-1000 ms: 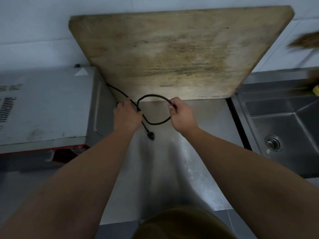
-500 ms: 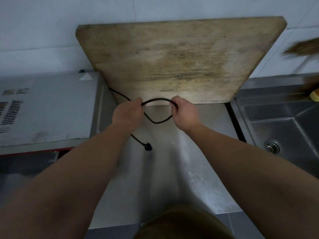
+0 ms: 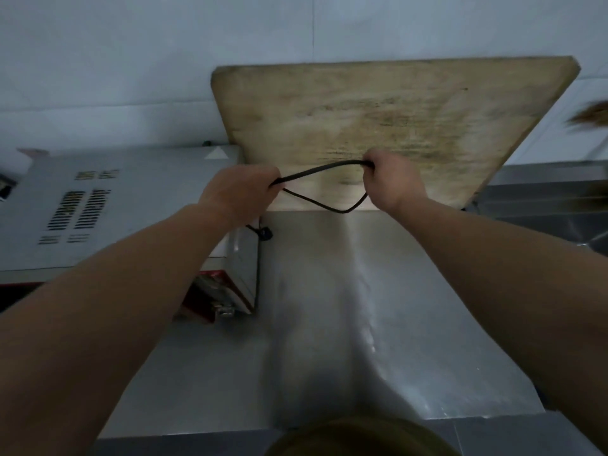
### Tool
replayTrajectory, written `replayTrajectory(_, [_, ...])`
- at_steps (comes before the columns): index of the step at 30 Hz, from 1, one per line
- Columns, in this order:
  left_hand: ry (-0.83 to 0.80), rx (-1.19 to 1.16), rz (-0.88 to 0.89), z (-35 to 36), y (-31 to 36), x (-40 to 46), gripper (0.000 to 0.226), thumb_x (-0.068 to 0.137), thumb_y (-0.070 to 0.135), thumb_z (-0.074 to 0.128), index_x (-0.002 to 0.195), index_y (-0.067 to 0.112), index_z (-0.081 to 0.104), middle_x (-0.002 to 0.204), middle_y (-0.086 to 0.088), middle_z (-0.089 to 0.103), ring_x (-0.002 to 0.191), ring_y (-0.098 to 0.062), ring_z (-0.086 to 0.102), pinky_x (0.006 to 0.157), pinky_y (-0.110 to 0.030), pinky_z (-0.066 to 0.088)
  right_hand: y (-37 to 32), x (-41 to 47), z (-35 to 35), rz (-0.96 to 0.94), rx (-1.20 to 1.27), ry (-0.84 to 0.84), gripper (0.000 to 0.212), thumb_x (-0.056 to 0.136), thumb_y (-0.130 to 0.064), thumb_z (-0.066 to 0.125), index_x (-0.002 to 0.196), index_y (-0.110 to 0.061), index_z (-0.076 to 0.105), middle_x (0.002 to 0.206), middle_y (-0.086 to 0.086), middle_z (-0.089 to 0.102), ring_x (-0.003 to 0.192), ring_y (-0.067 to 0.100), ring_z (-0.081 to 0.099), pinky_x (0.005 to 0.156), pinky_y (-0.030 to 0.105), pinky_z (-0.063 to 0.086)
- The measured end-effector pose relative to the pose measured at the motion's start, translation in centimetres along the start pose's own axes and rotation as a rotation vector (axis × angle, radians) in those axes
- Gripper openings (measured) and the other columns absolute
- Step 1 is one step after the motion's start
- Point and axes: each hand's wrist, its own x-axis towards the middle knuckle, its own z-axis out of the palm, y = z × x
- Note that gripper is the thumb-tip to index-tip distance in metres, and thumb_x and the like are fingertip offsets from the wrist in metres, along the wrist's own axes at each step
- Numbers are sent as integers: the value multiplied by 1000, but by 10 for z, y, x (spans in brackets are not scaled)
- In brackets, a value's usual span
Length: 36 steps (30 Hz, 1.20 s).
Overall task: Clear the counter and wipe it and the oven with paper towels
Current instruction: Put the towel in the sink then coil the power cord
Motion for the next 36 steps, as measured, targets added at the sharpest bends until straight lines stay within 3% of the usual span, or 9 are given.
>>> replayTrajectory(7, [82,67,15,-56,-52,-5,33,104,41,37,109,18,60,105,-12,68,91,-36,64,73,-41,47,-48,5,-21,12,-55,84,23,95,-24,45,108,-16,63,99,12,67,92,37,60,71,37,48])
replayTrajectory(10, [95,111,-12,-78,-64,-11,33,105,39,36,112,18,61,109,-12,68,95,-36,63,73,-37,41,-71,6,-27,18,-40,81,20,92,-25,47,103,-18,62,94,10,66,88,35,60,73,39,50])
replayTrajectory(16, [145,256,-20,-114,-78,-39,32,105,38,38,110,18,62,101,-11,67,88,-36,63,70,-38,42,-99,6,-38,-41,23,26,16,90,-25,51,100,-19,61,88,3,63,80,28,58,65,33,46])
replayTrajectory(19, [107,321,-117,-137,-88,-59,33,106,39,37,113,17,61,97,-9,64,84,-34,60,71,-40,46,-118,4,-42,-106,92,8,11,89,-23,55,98,-18,61,87,1,57,80,23,53,64,29,36])
replayTrajectory(23, [69,385,-271,-166,-107,-88,34,106,38,33,113,17,58,90,-6,60,79,-30,57,67,-39,46,-143,8,-42,-196,236,-29,14,89,-23,55,99,-18,62,88,3,62,82,24,57,66,30,44])
replayTrajectory(29, [27,319,-268,-184,-131,-111,36,105,42,35,114,17,59,87,-7,64,75,-28,53,66,-39,43,-171,8,-33,-204,464,-42,11,88,-22,58,93,-15,64,85,6,65,78,24,60,68,34,51])
replayTrajectory(33, [0,275,-292,-175,-151,-115,36,106,43,35,115,17,57,73,-2,56,66,-24,53,61,-37,41,-188,23,-29,-188,509,-57,4,88,-20,60,87,-18,63,76,-3,59,75,18,58,63,27,42])
replayTrajectory(36, [-67,268,-283,-173,-181,-110,36,106,44,34,119,20,57,78,-2,59,69,-20,53,63,-36,40,-206,39,-27,-157,518,-2,2,83,-19,64,83,-17,64,75,-5,61,76,17,60,61,24,40])
